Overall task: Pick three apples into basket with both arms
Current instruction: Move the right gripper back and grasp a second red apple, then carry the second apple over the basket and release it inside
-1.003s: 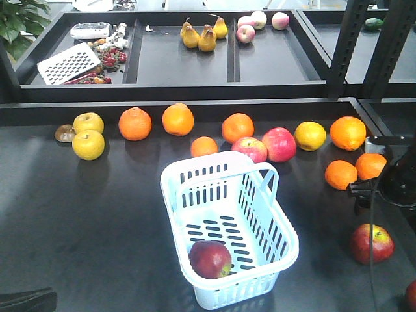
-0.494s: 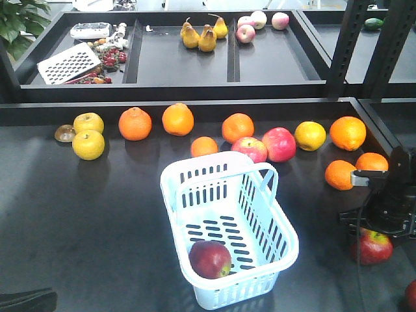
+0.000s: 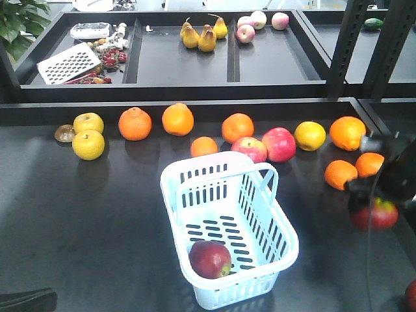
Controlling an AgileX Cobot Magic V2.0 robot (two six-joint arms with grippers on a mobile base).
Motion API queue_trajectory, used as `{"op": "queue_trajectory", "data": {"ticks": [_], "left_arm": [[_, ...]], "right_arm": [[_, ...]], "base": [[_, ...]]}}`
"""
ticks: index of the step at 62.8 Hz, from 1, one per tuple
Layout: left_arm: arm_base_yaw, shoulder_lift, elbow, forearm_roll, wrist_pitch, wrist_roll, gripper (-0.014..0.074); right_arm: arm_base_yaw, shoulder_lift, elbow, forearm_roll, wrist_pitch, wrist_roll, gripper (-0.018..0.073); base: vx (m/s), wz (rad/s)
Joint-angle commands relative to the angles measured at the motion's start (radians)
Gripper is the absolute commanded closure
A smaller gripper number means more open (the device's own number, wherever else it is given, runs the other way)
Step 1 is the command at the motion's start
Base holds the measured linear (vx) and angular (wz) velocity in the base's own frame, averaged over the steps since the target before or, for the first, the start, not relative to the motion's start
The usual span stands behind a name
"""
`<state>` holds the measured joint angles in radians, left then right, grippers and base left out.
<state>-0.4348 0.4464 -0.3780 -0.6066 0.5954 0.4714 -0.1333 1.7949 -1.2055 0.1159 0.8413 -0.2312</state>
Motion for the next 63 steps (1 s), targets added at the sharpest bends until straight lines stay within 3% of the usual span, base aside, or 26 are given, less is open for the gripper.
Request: {"op": "queue_trajectory", "data": {"ticks": [1,18,25,33,49,56,63], "left_arm": [[-0.002,0.004,-0.026,-0.035,-0.057,-0.008,0.0603],[-0.002,0.004,-0.026,-0.035,-0.059,-0.008,0.0603],[-0.002,0.004,-0.026,-0.035,-0.059,-0.008,0.0603],[-0.002,0.004,-0.026,-0.035,-0.059,-0.008,0.0603],[-0.002,0.004,-0.026,-0.035,-0.058,-0.008,0.0603],[-0.002,0.004,-0.026,-0.035,-0.058,-0.008,0.0603],[-0.002,0.004,-0.026,-0.035,-0.058,-0.008,0.0603]], "right_arm": [[-0.004,-0.168,-0.022,0.139,0.074,-0.118,0.0566],[-0.004,-0.458,0.133,0.494,0.174,-0.341,0.0564],[-0.001,-0.533,0.280,0.713,0.169,-0.486,0.0564],[0.094,-0.546,0.378,0.884,0.123,-0.617,0.0564],[0.448,-0.438,0.382,0.916,-0.257,-0.598,0.0554],[0.518,-0.354,0.366,0.916,-0.340,-0.624,0.0506],[0.526,-0.283,0.325,0.918,-0.326,-0.636,0.0365]], "base": [[0.00,0.00],[0.00,0.00],[0.00,0.00],[0.00,0.00],[0.00,0.00],[0.00,0.00],[0.00,0.00]]}}
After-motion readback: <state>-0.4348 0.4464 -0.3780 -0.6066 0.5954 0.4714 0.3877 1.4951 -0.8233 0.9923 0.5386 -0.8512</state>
